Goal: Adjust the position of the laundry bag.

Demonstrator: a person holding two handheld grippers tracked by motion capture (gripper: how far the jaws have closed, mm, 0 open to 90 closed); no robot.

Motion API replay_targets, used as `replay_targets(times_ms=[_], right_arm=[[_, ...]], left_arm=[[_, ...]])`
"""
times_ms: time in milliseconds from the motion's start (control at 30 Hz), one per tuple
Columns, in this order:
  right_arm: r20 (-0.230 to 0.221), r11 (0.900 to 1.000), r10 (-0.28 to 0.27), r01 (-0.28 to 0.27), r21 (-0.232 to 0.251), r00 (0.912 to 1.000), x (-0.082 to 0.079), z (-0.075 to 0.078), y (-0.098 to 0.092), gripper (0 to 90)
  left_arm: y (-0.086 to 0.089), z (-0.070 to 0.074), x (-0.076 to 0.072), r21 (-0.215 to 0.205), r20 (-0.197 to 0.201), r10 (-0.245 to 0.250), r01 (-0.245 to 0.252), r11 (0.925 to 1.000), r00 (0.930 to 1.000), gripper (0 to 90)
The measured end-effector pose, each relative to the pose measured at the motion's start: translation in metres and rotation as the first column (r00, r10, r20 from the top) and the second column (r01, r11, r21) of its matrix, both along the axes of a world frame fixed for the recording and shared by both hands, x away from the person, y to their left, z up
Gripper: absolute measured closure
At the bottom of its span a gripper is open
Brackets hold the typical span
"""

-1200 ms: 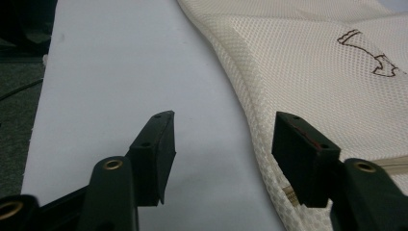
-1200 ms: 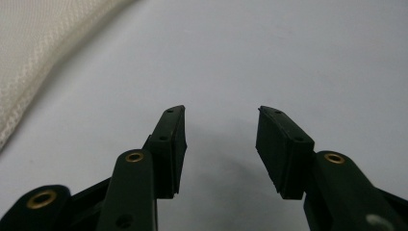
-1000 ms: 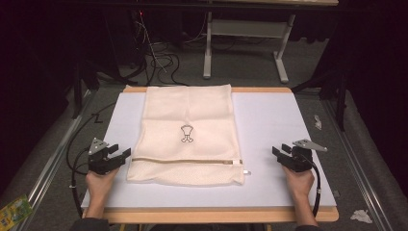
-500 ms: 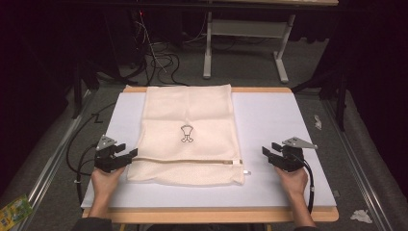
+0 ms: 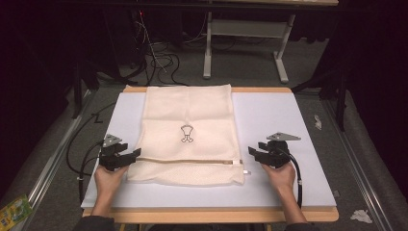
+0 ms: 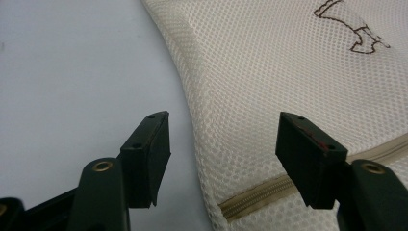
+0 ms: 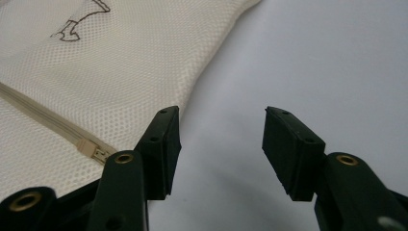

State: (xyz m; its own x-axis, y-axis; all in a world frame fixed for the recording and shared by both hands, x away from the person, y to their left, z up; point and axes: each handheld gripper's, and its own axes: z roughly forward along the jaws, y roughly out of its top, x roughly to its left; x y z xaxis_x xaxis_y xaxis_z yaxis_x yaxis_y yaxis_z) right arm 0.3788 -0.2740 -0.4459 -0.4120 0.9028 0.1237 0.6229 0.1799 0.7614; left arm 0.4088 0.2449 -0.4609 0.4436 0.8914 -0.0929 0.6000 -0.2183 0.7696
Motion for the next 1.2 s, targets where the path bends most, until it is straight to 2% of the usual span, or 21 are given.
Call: replay_targets(times_ms=[100, 200, 267, 333, 467, 700, 833, 1067, 1133, 1200], right_arm=[[-0.022, 1.0, 0.011, -0.011, -0.002, 0.9997, 0.003, 0.0, 0.008, 48.8], [-0.041, 1.0, 0.01, -0.01, -0.012, 0.9991, 0.008, -0.002, 0.017, 49.8], [-0.036, 1.0, 0.011, -0.012, -0.027, 0.9993, 0.01, -0.002, 0.022, 50.5], [-0.05, 0.999, 0.025, -0.026, -0.022, 0.9984, 0.014, -0.002, 0.03, 50.5], [-0.069, 0.998, 0.04, -0.043, -0.043, 0.9968, 0.021, -0.002, 0.041, 49.8], [-0.125, 0.998, 0.02, -0.027, -0.056, 0.9919, 0.034, -0.007, 0.052, 45.9], [-0.135, 0.998, 0.013, -0.022, -0.063, 0.9907, 0.039, -0.006, 0.058, 44.6], [-0.187, 0.996, 0.001, -0.018, -0.088, 0.9824, 0.051, -0.009, 0.066, 44.8], [-0.212, 0.996, 0.0, -0.019, -0.088, 0.9773, 0.054, -0.01, 0.068, 44.9], [-0.234, 0.996, 0.001, -0.023, -0.091, 0.9722, 0.056, -0.012, 0.071, 45.8]], left_arm=[[-0.003, 0.0, 0.003, -0.001, -0.022, 0.004, -0.004, 1.0, 0.9998, 37.0], [-0.007, 0.0, 0.005, 0.02, -0.042, 0.009, -0.008, 0.9998, 0.9991, 37.0], [-0.008, 0.0, 0.007, 0.025, -0.054, 0.017, -0.016, 0.9996, 0.9984, 37.9], [-0.009, 0.0, 0.01, 0.026, -0.073, 0.023, -0.021, 0.9994, 0.9971, 38.3], [-0.011, 0.001, 0.013, 0.04, -0.075, 0.031, -0.028, 0.9988, 0.9967, 38.2], [-0.018, -0.003, 0.021, 0.057, -0.106, 0.042, -0.036, 0.9977, 0.9935, 38.1], [-0.02, -0.005, 0.025, 0.057, -0.113, 0.054, -0.048, 0.9972, 0.9921, 38.2], [-0.023, -0.008, 0.029, 0.051, -0.142, 0.064, -0.057, 0.997, 0.9878, 41.9], [-0.025, -0.011, 0.031, 0.048, -0.161, 0.067, -0.06, 0.997, 0.9846, 43.7], [-0.027, -0.01, 0.032, 0.064, -0.157, 0.069, -0.06, 0.9962, 0.9851, 45.9]])
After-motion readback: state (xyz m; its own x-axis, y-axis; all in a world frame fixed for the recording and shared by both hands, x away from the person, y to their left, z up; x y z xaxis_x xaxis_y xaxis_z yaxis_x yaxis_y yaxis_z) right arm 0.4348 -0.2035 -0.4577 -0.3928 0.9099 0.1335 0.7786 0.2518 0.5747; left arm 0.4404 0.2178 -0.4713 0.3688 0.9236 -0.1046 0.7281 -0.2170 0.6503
